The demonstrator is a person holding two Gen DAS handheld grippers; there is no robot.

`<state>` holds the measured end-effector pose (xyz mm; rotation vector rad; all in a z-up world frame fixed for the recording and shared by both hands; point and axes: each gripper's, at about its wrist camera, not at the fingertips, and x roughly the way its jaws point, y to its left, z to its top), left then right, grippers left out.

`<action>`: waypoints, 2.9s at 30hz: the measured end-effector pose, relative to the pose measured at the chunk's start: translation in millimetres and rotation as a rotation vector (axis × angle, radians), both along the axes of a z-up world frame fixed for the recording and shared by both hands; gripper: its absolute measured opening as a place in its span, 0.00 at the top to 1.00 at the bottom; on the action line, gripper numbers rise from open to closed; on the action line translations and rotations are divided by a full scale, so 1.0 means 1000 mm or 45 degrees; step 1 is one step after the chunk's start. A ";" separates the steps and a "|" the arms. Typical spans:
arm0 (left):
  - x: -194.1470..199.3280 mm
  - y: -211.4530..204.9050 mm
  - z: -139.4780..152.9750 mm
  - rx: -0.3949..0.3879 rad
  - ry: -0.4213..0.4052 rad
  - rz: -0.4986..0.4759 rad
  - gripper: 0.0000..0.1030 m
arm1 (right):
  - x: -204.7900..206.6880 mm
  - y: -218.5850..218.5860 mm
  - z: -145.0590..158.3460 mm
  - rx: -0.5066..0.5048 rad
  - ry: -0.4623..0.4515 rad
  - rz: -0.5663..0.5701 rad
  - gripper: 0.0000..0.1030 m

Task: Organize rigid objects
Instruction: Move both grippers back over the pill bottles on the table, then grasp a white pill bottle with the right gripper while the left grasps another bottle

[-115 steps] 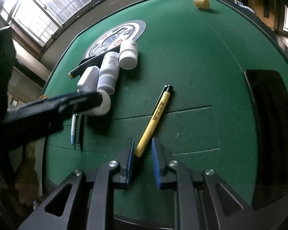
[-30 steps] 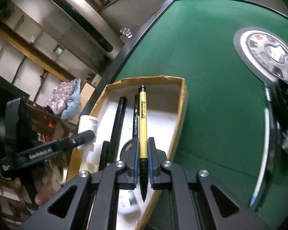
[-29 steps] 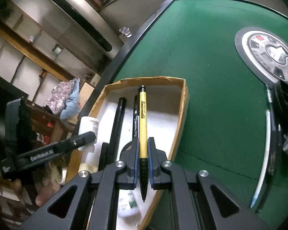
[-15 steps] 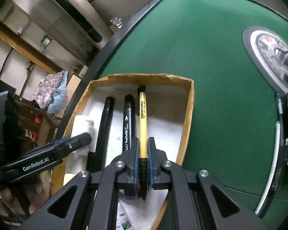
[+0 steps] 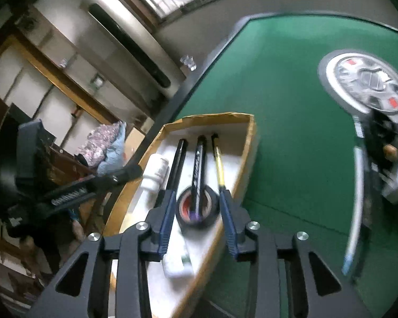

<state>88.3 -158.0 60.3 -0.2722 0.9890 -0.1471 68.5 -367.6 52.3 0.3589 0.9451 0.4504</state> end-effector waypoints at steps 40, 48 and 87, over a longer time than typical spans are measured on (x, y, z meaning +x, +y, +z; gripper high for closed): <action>-0.081 -0.233 0.007 0.093 -0.067 -0.465 0.32 | 0.021 -0.275 -0.048 -0.027 0.179 -0.569 0.62; -0.068 -0.260 -0.006 0.126 -0.012 -0.520 0.32 | 0.035 -0.270 -0.061 -0.004 0.177 -0.524 0.69; -0.038 -0.331 -0.072 0.150 0.237 -0.533 0.69 | 0.019 -0.318 -0.057 0.172 0.134 -0.647 0.69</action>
